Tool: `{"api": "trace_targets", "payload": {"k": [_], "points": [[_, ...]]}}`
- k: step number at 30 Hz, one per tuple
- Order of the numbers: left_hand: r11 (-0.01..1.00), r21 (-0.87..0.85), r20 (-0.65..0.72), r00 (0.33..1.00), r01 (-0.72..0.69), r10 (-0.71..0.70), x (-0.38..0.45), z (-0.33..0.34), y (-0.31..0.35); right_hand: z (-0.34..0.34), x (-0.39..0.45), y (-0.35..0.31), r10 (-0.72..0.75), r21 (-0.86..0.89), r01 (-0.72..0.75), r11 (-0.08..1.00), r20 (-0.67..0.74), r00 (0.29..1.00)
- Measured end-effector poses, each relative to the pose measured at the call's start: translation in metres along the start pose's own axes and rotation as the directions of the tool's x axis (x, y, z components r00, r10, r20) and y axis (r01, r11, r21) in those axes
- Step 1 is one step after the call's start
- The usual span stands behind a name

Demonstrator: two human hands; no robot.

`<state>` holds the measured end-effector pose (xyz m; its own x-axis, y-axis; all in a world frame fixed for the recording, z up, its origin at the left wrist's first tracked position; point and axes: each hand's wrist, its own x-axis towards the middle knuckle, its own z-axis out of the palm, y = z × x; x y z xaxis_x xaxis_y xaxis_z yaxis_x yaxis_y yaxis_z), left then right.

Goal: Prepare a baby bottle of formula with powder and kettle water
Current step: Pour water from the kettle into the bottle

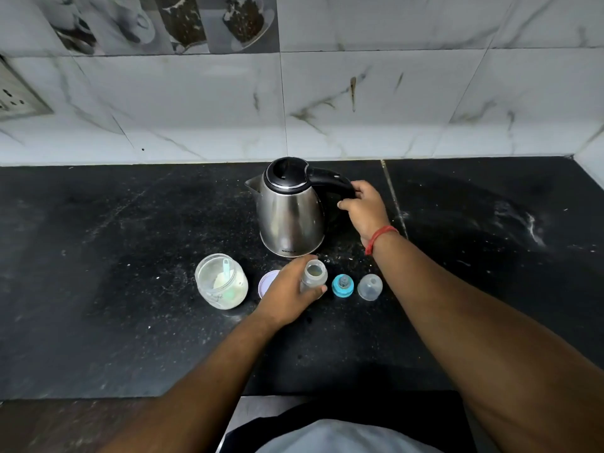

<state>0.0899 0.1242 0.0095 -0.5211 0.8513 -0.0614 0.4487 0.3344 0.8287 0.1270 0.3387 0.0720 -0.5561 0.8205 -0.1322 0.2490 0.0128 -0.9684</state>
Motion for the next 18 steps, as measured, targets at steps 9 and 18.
{"api": "trace_targets", "payload": {"k": [9,18], "points": [[0.992,-0.129,-0.181,0.983,0.0,-0.024,-0.011,-0.018,0.008,0.0,0.008,-0.011,-0.006,-0.06,0.016,0.998,0.164,0.986],[0.975,-0.182,-0.35,0.935,-0.126,0.055,-0.018,-0.059,0.025,0.012,-0.002,-0.005,0.017,0.183,-0.025,0.983,0.042,0.999]]}}
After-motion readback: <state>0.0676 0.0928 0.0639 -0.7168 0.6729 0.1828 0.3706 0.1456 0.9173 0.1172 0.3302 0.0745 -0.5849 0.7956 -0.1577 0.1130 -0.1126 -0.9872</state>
